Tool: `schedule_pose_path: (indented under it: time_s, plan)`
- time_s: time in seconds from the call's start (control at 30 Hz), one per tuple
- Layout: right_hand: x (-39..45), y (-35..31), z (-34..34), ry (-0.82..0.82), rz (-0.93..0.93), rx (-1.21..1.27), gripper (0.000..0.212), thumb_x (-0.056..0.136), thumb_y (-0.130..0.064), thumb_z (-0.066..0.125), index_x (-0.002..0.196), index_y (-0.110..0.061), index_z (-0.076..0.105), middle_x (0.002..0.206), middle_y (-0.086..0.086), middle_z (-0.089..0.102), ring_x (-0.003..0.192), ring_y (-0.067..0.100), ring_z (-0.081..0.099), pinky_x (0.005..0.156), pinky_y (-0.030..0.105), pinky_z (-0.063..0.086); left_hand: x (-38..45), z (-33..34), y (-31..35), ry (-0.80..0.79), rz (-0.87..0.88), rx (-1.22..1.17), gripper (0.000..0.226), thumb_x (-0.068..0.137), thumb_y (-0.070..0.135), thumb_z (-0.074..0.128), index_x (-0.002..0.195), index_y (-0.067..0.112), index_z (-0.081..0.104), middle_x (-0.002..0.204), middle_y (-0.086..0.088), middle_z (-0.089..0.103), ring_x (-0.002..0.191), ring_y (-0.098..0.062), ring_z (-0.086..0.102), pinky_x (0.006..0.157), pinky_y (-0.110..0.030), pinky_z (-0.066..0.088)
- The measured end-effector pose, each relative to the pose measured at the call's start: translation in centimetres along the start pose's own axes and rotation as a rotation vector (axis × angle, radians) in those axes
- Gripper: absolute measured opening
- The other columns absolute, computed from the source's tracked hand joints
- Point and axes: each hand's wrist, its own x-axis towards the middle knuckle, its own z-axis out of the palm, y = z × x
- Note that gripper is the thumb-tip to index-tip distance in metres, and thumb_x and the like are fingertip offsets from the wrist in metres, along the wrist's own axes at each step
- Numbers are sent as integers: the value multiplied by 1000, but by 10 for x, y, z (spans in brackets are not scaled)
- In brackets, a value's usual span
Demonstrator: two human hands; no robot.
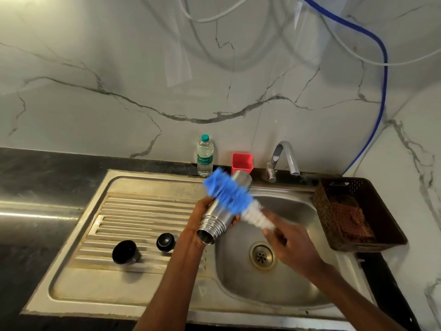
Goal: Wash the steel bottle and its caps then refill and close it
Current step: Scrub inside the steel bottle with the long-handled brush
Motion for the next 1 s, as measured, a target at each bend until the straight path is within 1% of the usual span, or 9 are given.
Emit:
schedule_pose_path:
  time_s: [0.13,0.23,0.37,0.47,0.6,0.7,0.77,0.93,1.0]
  plan:
    - [-2,7,-2,-24,-128,-81,56,100,-37,60,153,-43,41,63,-26,45,54,-3,45,57,11,39,-8,2,4,-10,27,48,44,81,38,72,75,-5,75,69,-17,71,52,-24,71,48,-29,60]
    - [14,13,5,125,188,3,52,102,-40,59,151,-40,43,75,-11,67,61,4,61,58,21,49,-6,3,10,-143,-91,-17,63,95,32,63,137,-15,58,126,-37,62,95,-42,74,79,-47,66]
    - [11,9,2,47,186,54,49,101,-46,56,148,-43,45,84,-15,70,71,0,65,64,24,52,2,-3,6,-147,-108,-94,73,99,46,62,148,-7,50,129,-32,61,100,-39,72,90,-43,62]
    - [-9,-4,-5,-84,-41,15,51,100,-41,59,150,-40,47,66,-29,53,56,-8,51,60,6,38,11,-27,-1,-145,31,-103,51,98,30,74,133,-6,64,117,-28,70,103,-42,72,95,-52,56]
    - [-8,3,1,-43,-90,-54,50,101,-40,58,150,-34,51,62,-24,47,54,-4,47,59,9,38,5,-23,2,-171,-85,63,69,41,44,107,92,4,84,88,-14,77,74,-25,76,69,-34,62]
    - [10,11,5,88,275,24,51,101,-43,57,150,-32,48,69,-12,62,60,0,61,55,8,41,-7,-4,8,-95,-60,81,65,99,35,65,143,-11,56,134,-35,60,104,-42,72,92,-49,61]
    - [15,12,0,110,316,57,52,100,-36,61,151,-33,48,69,-12,63,65,-2,63,56,7,41,-12,6,13,-122,-113,79,67,104,34,55,154,-9,42,148,-35,48,114,-43,67,98,-52,58]
    - [-8,-3,-9,-91,-107,-105,53,100,-40,56,152,-38,46,58,-24,34,53,-3,39,55,14,37,-26,11,2,-349,-1,-14,54,95,29,78,125,-14,63,116,-33,71,103,-41,75,92,-48,61]
    - [-9,1,-3,-68,-119,-148,54,100,-43,53,153,-41,42,61,-21,39,54,-2,41,55,17,41,-20,11,1,-148,-4,94,59,87,49,78,117,-1,66,99,-18,80,88,-30,79,79,-41,65]
